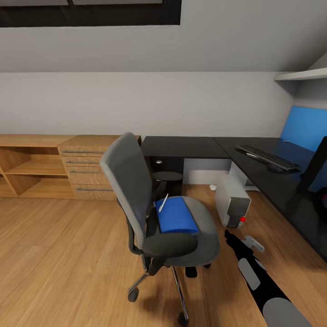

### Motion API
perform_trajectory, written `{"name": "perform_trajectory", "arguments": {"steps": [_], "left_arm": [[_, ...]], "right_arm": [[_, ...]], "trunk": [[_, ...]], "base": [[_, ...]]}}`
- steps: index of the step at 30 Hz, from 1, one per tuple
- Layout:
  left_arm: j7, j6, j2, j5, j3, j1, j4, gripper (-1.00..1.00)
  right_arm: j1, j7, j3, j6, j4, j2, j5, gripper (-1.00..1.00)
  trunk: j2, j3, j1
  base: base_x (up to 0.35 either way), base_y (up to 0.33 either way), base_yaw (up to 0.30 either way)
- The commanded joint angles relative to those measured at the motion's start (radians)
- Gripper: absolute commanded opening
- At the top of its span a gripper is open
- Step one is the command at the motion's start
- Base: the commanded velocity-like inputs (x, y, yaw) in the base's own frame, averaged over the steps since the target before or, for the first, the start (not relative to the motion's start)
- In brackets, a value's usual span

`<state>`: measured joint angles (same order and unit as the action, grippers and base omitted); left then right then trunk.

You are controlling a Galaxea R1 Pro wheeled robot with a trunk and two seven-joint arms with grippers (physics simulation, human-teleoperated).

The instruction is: In the bedroom, organize the workspace by keeping the computer under the desk, ensuring the monitor is on the desk, placing the keyboard on the desk next to the monitor, placing the mouse on the desk next to the keyboard, moving the folder from the swivel chair onto the desk next to the mouse, stacking the notebook on top of the folder with the pen on top of the notebook, and positioning the swivel chair next to the desk.

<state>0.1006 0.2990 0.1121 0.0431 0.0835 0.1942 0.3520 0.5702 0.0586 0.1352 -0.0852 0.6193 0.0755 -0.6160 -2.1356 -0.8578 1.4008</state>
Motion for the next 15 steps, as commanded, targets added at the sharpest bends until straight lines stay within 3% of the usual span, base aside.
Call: {"name": "perform_trajectory", "arguments": {"steps": [1, 15], "left_arm": [[0.008, 0.003, -0.001, 0.004, 0.009, 0.001, -0.001, 1.0], [0.008, 0.003, -0.002, 0.004, 0.009, 0.001, -0.001, 1.0]], "right_arm": [[0.0, 0.003, -0.003, -0.004, 0.0, 0.0, -0.011, 1.0], [0.0, 0.002, -0.003, -0.004, 0.0, 0.0, -0.011, 1.0]], "trunk": [[0.0, -0.001, 0.0], [0.0, -0.001, 0.0]], "base": [[0.025, 0.0, 0.0], [0.013, 0.0, 0.0]]}}
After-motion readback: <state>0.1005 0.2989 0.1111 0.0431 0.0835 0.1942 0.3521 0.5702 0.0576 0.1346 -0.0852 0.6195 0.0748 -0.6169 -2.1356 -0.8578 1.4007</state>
